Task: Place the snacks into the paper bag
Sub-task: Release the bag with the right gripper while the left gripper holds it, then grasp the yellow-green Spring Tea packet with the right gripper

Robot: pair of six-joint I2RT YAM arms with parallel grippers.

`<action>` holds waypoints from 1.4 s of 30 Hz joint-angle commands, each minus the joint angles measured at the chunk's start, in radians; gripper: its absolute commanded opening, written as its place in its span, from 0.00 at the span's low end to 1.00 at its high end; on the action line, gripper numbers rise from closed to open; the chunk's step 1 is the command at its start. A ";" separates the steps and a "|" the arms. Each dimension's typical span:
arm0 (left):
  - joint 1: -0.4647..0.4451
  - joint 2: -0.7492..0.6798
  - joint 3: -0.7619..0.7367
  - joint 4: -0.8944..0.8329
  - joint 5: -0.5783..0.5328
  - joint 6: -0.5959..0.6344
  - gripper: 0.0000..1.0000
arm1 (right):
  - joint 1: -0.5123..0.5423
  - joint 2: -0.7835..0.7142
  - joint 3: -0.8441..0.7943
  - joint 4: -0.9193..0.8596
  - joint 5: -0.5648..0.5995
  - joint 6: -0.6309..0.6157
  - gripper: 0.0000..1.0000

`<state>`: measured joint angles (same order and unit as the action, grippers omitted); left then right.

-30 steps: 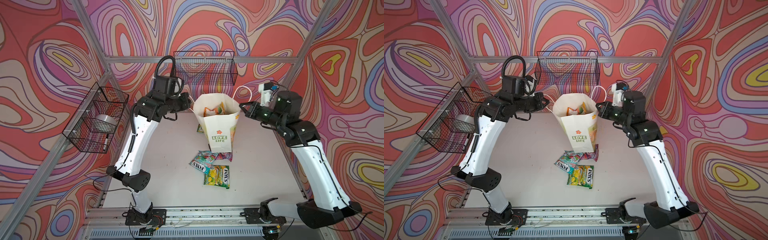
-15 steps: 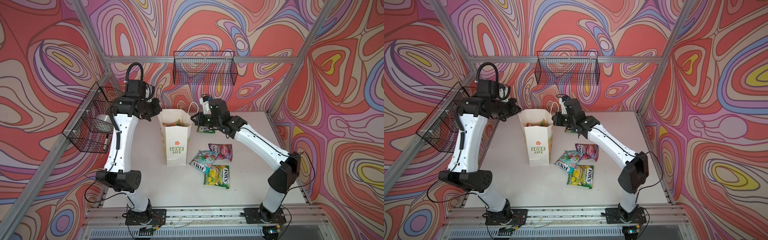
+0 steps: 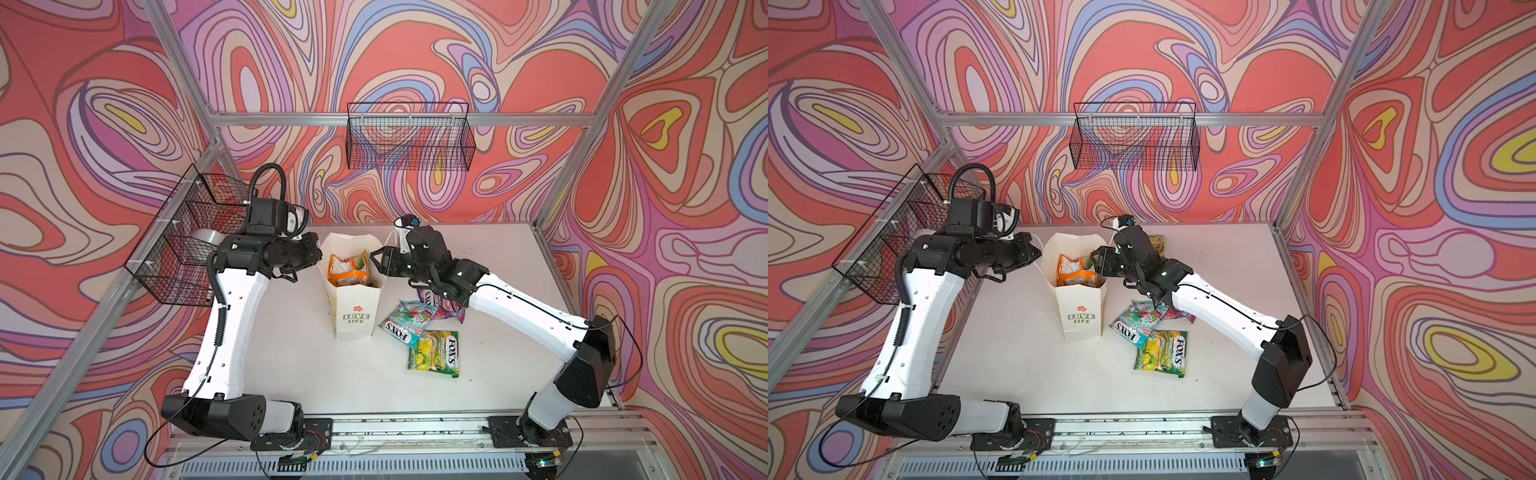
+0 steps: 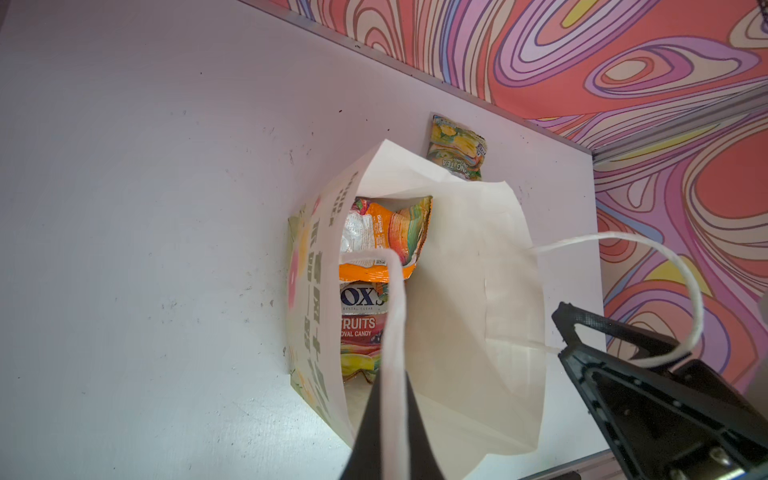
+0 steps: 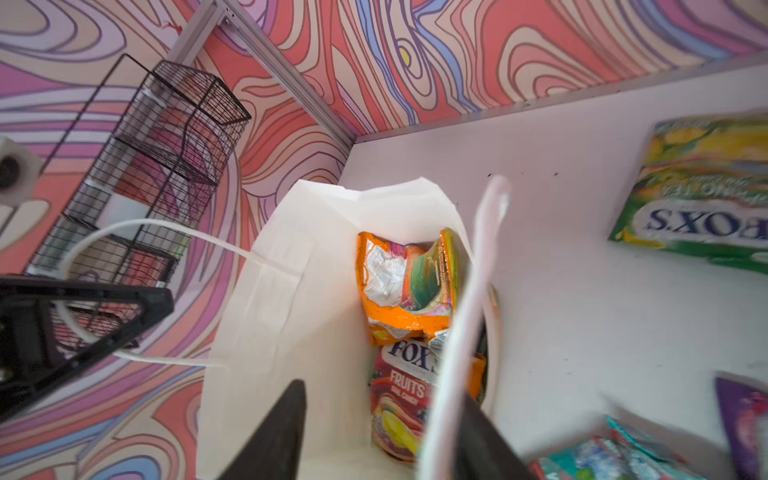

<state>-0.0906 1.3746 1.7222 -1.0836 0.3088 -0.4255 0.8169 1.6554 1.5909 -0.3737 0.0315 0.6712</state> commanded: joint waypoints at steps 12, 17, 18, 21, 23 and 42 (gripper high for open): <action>0.002 -0.088 -0.138 0.158 0.010 0.035 0.00 | 0.011 -0.209 0.379 -0.719 0.448 -0.129 0.98; 0.002 -0.121 -0.212 0.262 0.078 0.030 0.00 | -0.052 -0.328 0.217 -0.796 0.476 -0.039 0.98; 0.002 -0.120 -0.221 0.276 0.096 0.034 0.00 | -0.089 -0.343 0.152 -0.787 0.416 -0.023 0.98; 0.003 -0.117 -0.244 0.293 0.134 0.043 0.00 | -0.185 -0.378 -0.062 -0.737 0.243 0.028 0.99; 0.003 -0.126 -0.272 0.316 0.148 0.045 0.00 | -0.221 -0.409 -0.203 -0.686 0.142 0.064 0.98; 0.005 -0.262 -0.409 0.416 0.187 0.030 0.00 | -0.201 -0.362 -0.877 -0.157 -0.229 0.185 0.98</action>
<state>-0.0898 1.1332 1.3266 -0.7147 0.4683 -0.3889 0.6033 1.2694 0.7376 -0.6586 -0.1623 0.8463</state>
